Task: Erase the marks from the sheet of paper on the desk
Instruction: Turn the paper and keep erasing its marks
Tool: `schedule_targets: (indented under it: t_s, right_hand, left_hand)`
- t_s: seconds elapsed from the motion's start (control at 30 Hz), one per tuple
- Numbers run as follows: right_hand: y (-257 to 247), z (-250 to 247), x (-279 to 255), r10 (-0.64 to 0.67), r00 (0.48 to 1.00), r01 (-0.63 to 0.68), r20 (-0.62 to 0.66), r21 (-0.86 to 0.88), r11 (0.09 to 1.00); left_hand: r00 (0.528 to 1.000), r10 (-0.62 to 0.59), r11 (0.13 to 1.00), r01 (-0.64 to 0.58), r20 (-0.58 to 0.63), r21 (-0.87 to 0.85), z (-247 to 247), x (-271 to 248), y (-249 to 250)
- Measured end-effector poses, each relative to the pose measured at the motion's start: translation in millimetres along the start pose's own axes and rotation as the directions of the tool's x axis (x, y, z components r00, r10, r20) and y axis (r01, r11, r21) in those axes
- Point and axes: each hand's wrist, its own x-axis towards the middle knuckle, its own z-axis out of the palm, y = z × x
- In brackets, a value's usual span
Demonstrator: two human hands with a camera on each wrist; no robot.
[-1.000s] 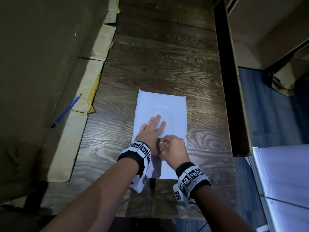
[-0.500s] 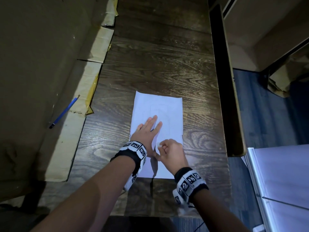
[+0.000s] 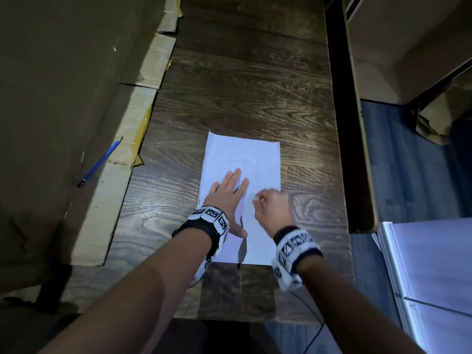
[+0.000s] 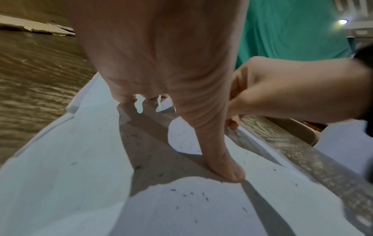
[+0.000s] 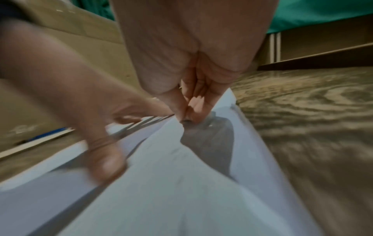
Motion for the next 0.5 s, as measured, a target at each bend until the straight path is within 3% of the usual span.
schedule_targets:
  t_s: [0.13, 0.23, 0.4, 0.5]
  right_hand:
    - [13, 4, -10, 0.016, 0.999, -0.014, -0.045, 0.046, 0.999]
    - [19, 2, -49, -0.011, 1.0, 0.01, 0.025, 0.043, 0.999]
    - [18, 1, -11, -0.024, 1.0, 0.024, 0.007, 0.025, 0.999]
    - [18, 2, -16, -0.011, 0.999, 0.013, -0.043, 0.065, 0.998]
  left_hand:
    - [1.0, -0.01, 1.0, 0.01, -0.005, 0.0, 0, 0, 0]
    - [1.0, -0.016, 1.0, 0.016, 0.001, 0.009, 0, 0, 0]
    - [1.0, -0.023, 1.0, 0.023, 0.017, 0.02, 0, 2, 0]
    - [0.999, -0.039, 0.999, 0.039, 0.027, 0.017, -2, 0, 5]
